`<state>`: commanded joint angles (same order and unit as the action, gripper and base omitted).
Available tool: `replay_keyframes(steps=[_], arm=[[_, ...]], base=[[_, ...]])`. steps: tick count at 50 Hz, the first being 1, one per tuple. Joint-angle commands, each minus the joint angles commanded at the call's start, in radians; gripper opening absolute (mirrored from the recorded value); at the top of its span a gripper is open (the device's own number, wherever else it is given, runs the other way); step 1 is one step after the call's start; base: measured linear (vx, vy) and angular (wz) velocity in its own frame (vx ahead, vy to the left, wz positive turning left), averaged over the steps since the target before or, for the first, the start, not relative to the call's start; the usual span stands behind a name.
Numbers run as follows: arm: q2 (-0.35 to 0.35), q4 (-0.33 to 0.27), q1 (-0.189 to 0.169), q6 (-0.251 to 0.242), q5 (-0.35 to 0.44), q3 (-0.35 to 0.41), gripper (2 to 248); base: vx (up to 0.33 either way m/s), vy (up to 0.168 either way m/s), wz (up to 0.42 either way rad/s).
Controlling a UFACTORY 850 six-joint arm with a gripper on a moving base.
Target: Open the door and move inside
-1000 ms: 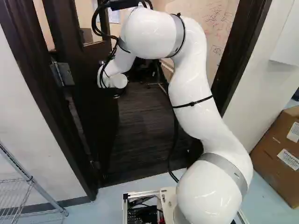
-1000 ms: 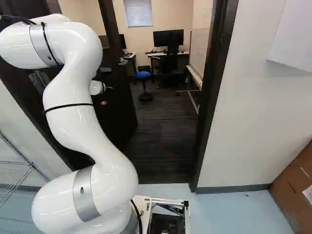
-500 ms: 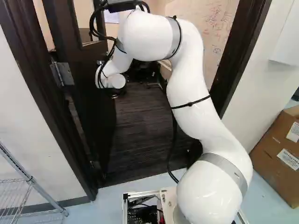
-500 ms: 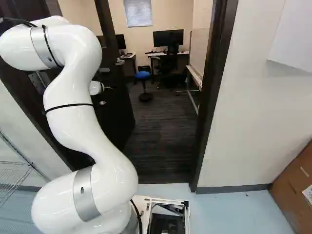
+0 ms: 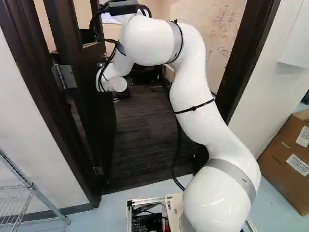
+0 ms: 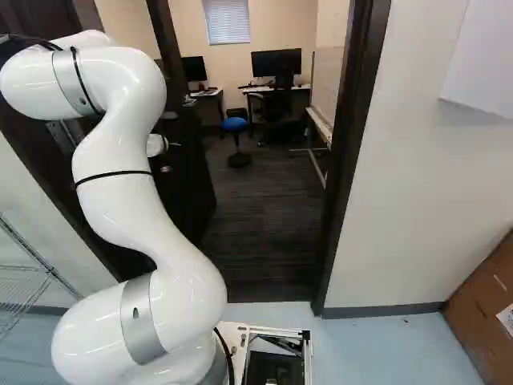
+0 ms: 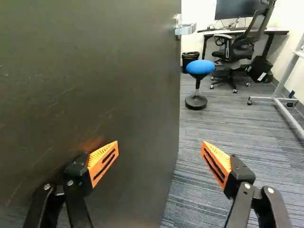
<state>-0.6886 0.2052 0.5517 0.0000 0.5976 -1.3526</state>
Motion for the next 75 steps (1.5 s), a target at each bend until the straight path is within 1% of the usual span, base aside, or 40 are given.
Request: replay_keyframes(steps=[15,54,75], arm=[[-0.014,0.000,0.009,0.000,0.000,-0.019,247],[-0.014,0.000,0.010,0.000,0.000,-0.020,247],[0.005,0.000,-0.007,0.000,0.000,0.007,247]], base=[[0.000,0.000,0.000],[0.000,0.000,0.000],[0.000,0.000,0.000]])
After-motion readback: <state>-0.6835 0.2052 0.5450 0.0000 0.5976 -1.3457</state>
